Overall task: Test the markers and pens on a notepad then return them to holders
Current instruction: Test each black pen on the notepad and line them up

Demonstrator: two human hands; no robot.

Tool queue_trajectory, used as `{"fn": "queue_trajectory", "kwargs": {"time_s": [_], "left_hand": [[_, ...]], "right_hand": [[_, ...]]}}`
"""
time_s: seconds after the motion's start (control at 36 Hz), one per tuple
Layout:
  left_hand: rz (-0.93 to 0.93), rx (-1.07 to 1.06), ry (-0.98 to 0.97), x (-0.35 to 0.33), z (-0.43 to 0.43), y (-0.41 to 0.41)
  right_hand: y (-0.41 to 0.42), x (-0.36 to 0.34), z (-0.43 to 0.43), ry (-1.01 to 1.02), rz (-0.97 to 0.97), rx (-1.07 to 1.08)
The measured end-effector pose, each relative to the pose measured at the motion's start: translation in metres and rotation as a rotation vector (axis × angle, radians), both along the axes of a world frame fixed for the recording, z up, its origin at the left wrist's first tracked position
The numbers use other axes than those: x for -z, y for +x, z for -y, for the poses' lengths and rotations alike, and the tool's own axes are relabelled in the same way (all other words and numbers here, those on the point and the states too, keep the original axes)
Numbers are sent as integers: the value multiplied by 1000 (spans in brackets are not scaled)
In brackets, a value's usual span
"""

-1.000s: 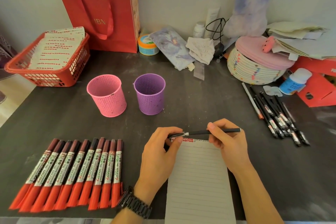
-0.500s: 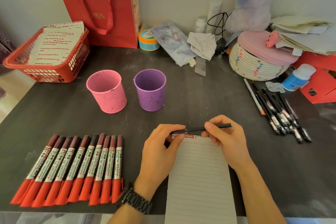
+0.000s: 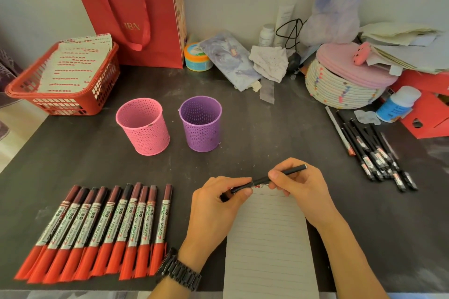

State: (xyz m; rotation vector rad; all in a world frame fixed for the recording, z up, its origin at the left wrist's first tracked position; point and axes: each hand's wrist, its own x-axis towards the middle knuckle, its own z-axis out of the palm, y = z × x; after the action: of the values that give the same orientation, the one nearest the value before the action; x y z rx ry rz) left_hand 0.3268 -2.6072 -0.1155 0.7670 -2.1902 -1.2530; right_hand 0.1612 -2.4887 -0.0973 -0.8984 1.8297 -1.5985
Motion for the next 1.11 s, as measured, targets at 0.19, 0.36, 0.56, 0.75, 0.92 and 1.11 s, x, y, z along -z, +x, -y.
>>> {"fn": "queue_trajectory", "kwargs": {"time_s": [0.19, 0.36, 0.56, 0.75, 0.92, 1.11], "left_hand": [[46, 32, -114, 3, -2, -5], [238, 17, -189, 12, 2, -8], [379, 77, -426, 16, -3, -11], [374, 36, -540, 18, -10, -8], [370, 22, -525, 18, -11, -7], [387, 34, -514, 21, -9, -7]], "right_hand": [[13, 2, 4, 17, -77, -10], [7, -15, -12, -62, 107, 201], [-18, -26, -81, 71, 154, 380], [-38, -24, -146, 511, -82, 302], [-38, -24, -156, 745, -305, 287], [-30, -28, -151, 841, -427, 258]]}}
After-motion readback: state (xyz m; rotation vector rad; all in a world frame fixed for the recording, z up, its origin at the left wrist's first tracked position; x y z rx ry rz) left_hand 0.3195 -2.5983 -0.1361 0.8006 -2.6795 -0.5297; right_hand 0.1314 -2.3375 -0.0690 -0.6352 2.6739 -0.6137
